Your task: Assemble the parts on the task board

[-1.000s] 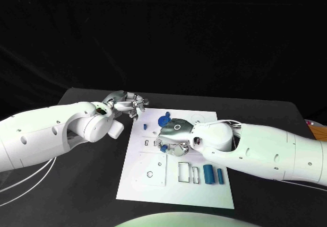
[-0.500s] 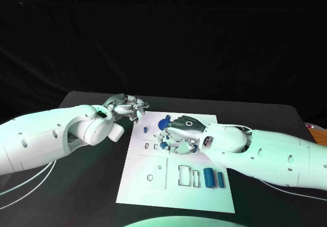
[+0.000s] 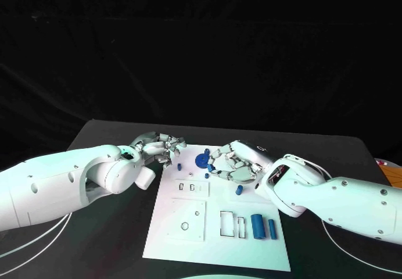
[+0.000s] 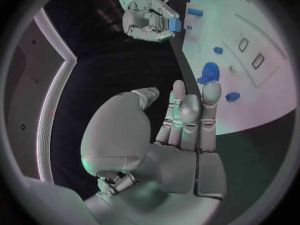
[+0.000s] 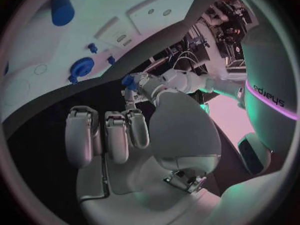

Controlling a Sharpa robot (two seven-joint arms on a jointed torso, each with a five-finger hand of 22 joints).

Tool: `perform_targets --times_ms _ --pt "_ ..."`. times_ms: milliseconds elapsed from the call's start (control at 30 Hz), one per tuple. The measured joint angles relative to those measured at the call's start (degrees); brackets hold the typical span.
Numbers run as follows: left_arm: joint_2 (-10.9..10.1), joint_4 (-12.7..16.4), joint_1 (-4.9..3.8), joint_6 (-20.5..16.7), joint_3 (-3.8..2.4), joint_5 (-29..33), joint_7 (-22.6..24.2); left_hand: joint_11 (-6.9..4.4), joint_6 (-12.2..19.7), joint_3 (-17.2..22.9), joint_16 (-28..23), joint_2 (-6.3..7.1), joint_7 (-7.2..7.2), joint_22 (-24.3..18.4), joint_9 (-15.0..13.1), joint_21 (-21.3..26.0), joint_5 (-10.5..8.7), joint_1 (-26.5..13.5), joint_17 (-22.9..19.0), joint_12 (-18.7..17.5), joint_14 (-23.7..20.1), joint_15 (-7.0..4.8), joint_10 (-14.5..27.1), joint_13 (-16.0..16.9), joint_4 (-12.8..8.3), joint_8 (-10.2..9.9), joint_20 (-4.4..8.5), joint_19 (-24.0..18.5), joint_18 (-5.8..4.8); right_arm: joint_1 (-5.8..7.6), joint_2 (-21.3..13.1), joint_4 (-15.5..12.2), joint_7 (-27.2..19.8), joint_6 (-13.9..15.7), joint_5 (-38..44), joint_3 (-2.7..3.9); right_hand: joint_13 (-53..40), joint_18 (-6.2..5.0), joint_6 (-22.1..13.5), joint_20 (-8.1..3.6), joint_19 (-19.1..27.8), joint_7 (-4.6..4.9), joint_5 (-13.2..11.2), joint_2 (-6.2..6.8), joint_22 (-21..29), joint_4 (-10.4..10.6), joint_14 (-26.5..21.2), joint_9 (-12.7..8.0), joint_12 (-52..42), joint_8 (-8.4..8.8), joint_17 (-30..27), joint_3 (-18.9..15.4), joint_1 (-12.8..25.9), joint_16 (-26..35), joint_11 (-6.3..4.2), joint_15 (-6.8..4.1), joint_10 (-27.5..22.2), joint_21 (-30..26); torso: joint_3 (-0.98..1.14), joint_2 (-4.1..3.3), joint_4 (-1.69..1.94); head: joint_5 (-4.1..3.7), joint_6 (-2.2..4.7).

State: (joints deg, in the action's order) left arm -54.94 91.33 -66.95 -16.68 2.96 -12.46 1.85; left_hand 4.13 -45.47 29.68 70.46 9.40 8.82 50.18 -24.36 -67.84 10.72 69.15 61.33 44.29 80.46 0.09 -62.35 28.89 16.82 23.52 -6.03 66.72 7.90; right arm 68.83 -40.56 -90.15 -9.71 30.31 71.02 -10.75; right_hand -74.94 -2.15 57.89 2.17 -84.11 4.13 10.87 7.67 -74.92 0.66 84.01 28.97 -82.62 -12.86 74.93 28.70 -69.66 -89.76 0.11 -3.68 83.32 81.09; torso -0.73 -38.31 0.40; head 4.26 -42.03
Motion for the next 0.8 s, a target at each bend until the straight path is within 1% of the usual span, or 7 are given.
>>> perform_targets --times_ms 67,100,167,233,300,433,800 --pt "0.1 0.2 0.85 1.0 0.0 2.3 0.5 -0.24 -1.2 -0.9 5.9 -1.01 -0.24 5.4 1.4 -3.7 0.0 -2.9 7.1 4.0 2.7 -0.28 -1.6 2.0 0.0 -1.5 0.32 3.1 -0.86 -0.25 -0.6 -0.6 -0.8 1.1 -2.8 0.25 0.0 0.0 0.0 0.17 0.2 0.0 0.0 0.0 0.0 0.0 0.0 0.0 0.0 0.0 0.0 0.0 0.0 0.0 0.0 0.0 0.0 0.0 0.04 0.07 -0.03 0.06 0.27" --pt "0.1 0.3 1.17 1.4 0.01 3.2 0.6 -0.34 -1.6 -1.1 7.6 -1.36 -0.28 7.1 1.8 -4.8 0.0 -3.9 9.3 5.5 3.1 -0.31 -1.9 2.8 0.0 -2.0 0.42 4.0 -0.84 -0.32 -0.7 -0.8 -1.1 1.5 -3.9 0.34 0.0 0.0 0.0 0.22 0.2 0.0 0.0 0.01 0.0 0.0 0.0 0.0 0.0 0.0 0.0 0.0 0.0 0.0 0.0 0.0 0.0 0.0 0.07 0.07 -0.07 0.09 0.41" --pt "0.4 0.3 1.88 2.6 0.01 5.4 1.1 -0.49 -2.1 -2.0 10.7 -2.19 -0.33 11.0 2.5 -7.3 0.0 -6.4 12.8 9.6 3.4 -0.38 -3.7 6.6 0.0 -2.8 0.48 6.3 -1.76 -0.45 -1.1 -1.4 -2.0 2.7 -6.2 0.55 0.0 0.0 0.0 0.22 0.2 0.0 0.0 0.0 0.0 0.0 0.0 0.0 0.0 0.0 0.0 0.0 0.0 0.0 0.0 0.0 0.0 0.0 0.07 0.1 -0.13 0.13 0.68" --pt "0.8 0.4 2.53 3.7 0.01 7.2 1.4 -0.58 -2.2 -2.8 12.3 -2.94 -0.45 13.6 3.0 -8.9 0.0 -8.5 13.5 12.7 3.4 -0.38 -4.9 9.7 0.1 -3.3 0.57 7.6 -1.76 -0.53 -1.4 -1.9 -2.6 3.8 -8.0 0.71 0.0 0.0 0.0 0.22 0.2 0.0 0.0 -0.14 0.0 0.0 0.0 0.0 0.0 0.0 0.0 0.0 -0.2 0.0 0.0 0.0 0.0 0.0 0.06 0.14 -0.2 0.13 0.94" --pt "1.4 0.5 3.23 4.9 0.02 9.0 1.7 -0.53 -2.3 -4.2 13.6 -3.96 -0.54 16.2 3.5 -10.5 0.0 -11.6 13.6 15.4 3.4 -0.38 -6.0 12.7 0.1 -3.9 0.54 8.9 -2.66 -0.59 -1.7 -2.4 -3.4 5.1 -9.8 0.87 0.0 0.0 0.0 0.22 0.2 0.0 0.0 -0.13 0.0 0.0 0.0 0.0 0.0 0.0 0.0 0.0 -0.2 0.0 0.0 0.0 0.0 0.0 0.09 0.16 -0.28 0.14 1.25" --pt "2.5 0.2 4.02 6.6 0.03 11.9 2.2 -0.53 -2.3 -6.0 14.1 -4.94 -0.54 17.8 4.0 -11.3 0.0 -14.5 13.6 17.1 3.4 -0.38 -6.4 14.5 0.2 -4.6 0.48 9.5 -2.67 -0.69 -2.0 -3.1 -4.7 7.3 -12.6 1.07 0.0 0.0 0.0 0.21 0.2 0.0 0.0 -0.13 0.0 0.0 0.0 0.0 0.0 0.0 0.0 0.0 -0.2 0.0 0.0 0.0 0.0 0.0 0.15 0.18 -0.49 0.23 1.64" --pt "4.5 -0.3 4.63 9.1 0.0 17.7 4.6 -0.44 -1.4 -8.8 15.5 -8.58 -0.34 19.7 5.1 -12.5 0.0 -19.3 13.6 20.1 3.4 -0.38 -7.5 18.1 0.2 -5.9 0.49 10.1 -2.66 -1.3 -2.0 -3.9 -6.8 10.7 -16.2 1.24 0.0 0.0 0.0 0.21 0.2 0.0 0.0 -0.11 0.0 0.1 0.0 0.0 0.0 0.0 0.0 -0.2 -0.2 0.0 -0.01 0.0 0.0 0.0 0.14 0.19 -0.47 0.15 2.24"
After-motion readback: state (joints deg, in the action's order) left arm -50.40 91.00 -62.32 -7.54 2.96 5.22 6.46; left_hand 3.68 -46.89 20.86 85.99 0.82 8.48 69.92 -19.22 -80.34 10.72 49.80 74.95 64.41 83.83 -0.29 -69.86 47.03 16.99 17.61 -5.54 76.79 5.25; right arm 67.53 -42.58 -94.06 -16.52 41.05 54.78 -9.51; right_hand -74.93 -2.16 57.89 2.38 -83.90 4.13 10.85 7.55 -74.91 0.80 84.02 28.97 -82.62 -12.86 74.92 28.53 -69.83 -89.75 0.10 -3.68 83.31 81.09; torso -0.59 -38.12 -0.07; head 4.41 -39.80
